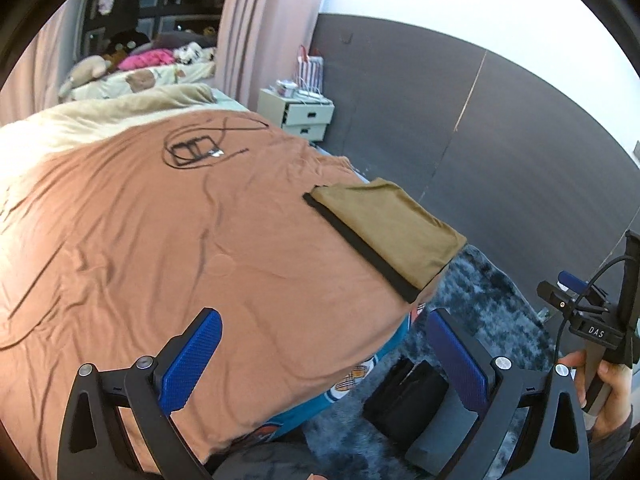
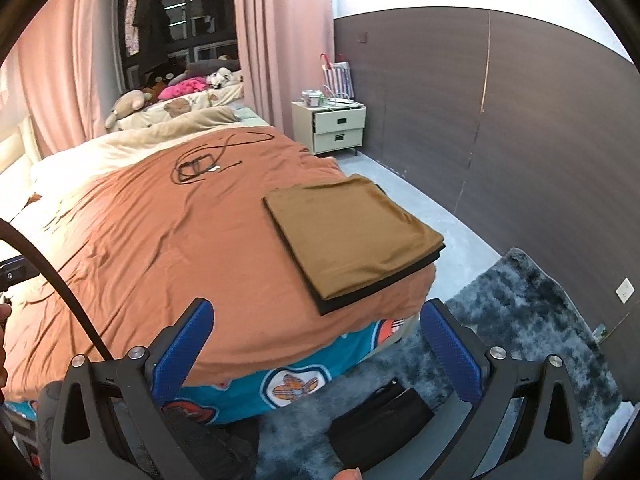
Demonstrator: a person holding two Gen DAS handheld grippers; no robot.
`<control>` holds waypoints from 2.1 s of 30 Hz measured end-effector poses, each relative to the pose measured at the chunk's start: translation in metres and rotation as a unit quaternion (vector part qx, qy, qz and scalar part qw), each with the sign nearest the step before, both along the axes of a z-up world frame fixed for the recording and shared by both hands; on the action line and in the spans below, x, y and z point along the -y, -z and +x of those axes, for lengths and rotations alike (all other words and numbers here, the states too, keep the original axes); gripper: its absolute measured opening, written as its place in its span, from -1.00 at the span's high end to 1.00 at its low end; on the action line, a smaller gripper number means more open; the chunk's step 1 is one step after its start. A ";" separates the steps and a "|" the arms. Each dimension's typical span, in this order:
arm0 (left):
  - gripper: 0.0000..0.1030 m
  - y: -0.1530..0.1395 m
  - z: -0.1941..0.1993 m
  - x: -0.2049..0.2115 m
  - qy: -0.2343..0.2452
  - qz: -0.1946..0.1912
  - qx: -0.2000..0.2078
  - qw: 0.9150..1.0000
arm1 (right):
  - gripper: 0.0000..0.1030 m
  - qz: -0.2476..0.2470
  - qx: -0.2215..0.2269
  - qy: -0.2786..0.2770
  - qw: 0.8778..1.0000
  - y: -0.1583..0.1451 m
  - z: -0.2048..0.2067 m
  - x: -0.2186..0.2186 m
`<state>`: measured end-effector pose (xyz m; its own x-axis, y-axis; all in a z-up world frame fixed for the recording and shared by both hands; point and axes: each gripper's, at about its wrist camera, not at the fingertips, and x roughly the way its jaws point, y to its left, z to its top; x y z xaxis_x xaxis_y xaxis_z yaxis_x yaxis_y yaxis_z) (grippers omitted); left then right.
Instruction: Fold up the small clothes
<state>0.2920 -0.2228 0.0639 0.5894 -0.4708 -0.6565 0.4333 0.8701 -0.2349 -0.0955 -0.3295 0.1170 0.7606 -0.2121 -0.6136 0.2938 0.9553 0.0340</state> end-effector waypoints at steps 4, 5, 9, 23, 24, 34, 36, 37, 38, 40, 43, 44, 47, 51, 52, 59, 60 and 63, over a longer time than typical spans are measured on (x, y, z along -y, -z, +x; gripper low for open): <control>-0.99 -0.009 -0.030 -0.026 -0.013 0.005 0.025 1.000 | -1.00 0.002 0.006 -0.010 1.000 -0.002 -0.017 -0.012; -0.99 -0.009 -0.038 -0.033 -0.014 0.004 0.029 0.999 | -1.00 0.002 0.008 -0.013 1.000 -0.002 -0.022 -0.014; -0.99 -0.003 -0.068 -0.053 -0.020 0.010 0.046 0.999 | -1.00 0.006 0.019 -0.031 0.999 -0.001 -0.043 -0.027; -0.99 0.008 -0.180 -0.119 -0.084 0.051 0.115 0.988 | -1.00 0.007 0.040 -0.073 0.996 0.020 -0.096 -0.062; -0.99 0.008 -0.185 -0.123 -0.087 0.048 0.116 0.988 | -1.00 0.010 0.042 -0.075 0.996 0.021 -0.099 -0.064; -0.99 0.012 -0.233 -0.149 -0.113 0.047 0.130 0.984 | -1.00 0.011 0.075 -0.092 0.993 0.023 -0.132 -0.077; -0.99 0.012 -0.241 -0.151 -0.116 0.045 0.133 0.983 | -1.00 0.002 0.082 -0.092 0.992 0.026 -0.137 -0.081; -0.99 0.013 -0.247 -0.152 -0.118 0.045 0.137 0.982 | -1.00 -0.003 0.087 -0.094 0.992 0.029 -0.140 -0.084; -0.99 0.013 -0.252 -0.152 -0.120 0.048 0.142 0.981 | -1.00 -0.007 0.090 -0.095 0.991 0.030 -0.141 -0.086; -0.99 0.014 -0.261 -0.154 -0.124 0.049 0.149 0.980 | -1.00 -0.013 0.093 -0.099 0.991 0.037 -0.145 -0.092; -0.99 0.018 -0.275 -0.156 -0.132 0.051 0.157 0.977 | -1.00 -0.015 0.097 -0.104 0.990 0.047 -0.151 -0.100; -0.99 0.019 -0.278 -0.157 -0.135 0.049 0.158 0.977 | -1.00 -0.014 0.099 -0.104 0.990 0.050 -0.152 -0.100; -0.99 0.023 -0.286 -0.162 -0.143 0.039 0.158 0.976 | -1.00 -0.015 0.103 -0.101 0.989 0.061 -0.157 -0.102; -0.99 0.027 -0.298 -0.166 -0.153 0.038 0.165 0.974 | -1.00 -0.009 0.105 -0.098 0.990 0.073 -0.164 -0.104; -0.99 0.028 -0.298 -0.166 -0.154 0.037 0.166 0.973 | -1.00 -0.010 0.104 -0.099 0.990 0.075 -0.165 -0.106; -0.99 0.031 -0.307 -0.168 -0.156 0.032 0.167 0.973 | -1.00 -0.012 0.107 -0.104 0.989 0.073 -0.167 -0.115; -0.99 0.031 -0.307 -0.169 -0.158 0.031 0.167 0.973 | -1.00 -0.013 0.108 -0.105 0.989 0.074 -0.169 -0.117; -0.99 0.032 -0.310 -0.172 -0.166 0.032 0.168 0.971 | -1.00 -0.012 0.105 -0.115 0.988 0.076 -0.169 -0.121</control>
